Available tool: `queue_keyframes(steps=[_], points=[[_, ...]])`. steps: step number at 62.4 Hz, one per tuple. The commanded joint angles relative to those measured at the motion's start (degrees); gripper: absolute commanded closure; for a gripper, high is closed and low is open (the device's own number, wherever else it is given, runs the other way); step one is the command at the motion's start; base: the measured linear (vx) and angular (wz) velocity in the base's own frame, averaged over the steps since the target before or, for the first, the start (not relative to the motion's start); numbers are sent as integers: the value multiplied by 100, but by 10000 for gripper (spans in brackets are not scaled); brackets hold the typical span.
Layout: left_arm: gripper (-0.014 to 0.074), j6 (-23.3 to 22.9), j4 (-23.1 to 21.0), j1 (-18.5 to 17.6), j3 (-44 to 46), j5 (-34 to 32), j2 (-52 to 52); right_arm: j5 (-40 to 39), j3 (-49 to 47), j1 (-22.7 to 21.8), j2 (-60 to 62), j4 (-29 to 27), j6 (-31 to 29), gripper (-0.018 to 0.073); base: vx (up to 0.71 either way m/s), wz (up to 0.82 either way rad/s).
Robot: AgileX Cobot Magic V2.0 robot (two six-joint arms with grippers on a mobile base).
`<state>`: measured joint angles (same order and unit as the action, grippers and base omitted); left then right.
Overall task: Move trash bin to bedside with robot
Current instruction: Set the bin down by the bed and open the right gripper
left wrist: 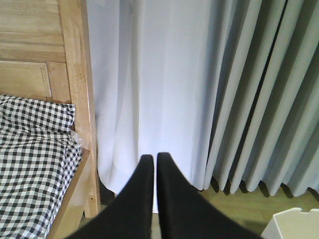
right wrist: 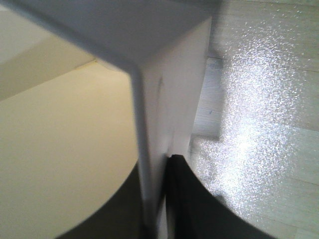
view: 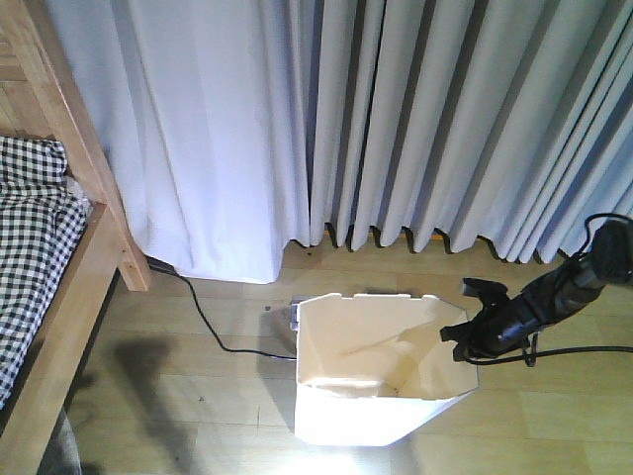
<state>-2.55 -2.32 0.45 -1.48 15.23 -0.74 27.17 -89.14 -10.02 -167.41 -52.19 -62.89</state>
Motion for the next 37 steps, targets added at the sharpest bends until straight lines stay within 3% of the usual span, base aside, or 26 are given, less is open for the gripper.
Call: queue_keyframes(steps=[1, 22, 37], points=[[602, -32, -25, -1, -107, -396, -81, 950, -399, 57, 247, -121, 125, 548, 0, 0], [602, -32, -25, -1, -107, -396, -81, 1018, -1403, 272, -503, 506, 1120, 541, 0, 0], [602, -32, -25, -1, -107, -396, -81, 866, -1775, 277, -675, 700, 1245, 538, 0, 0]])
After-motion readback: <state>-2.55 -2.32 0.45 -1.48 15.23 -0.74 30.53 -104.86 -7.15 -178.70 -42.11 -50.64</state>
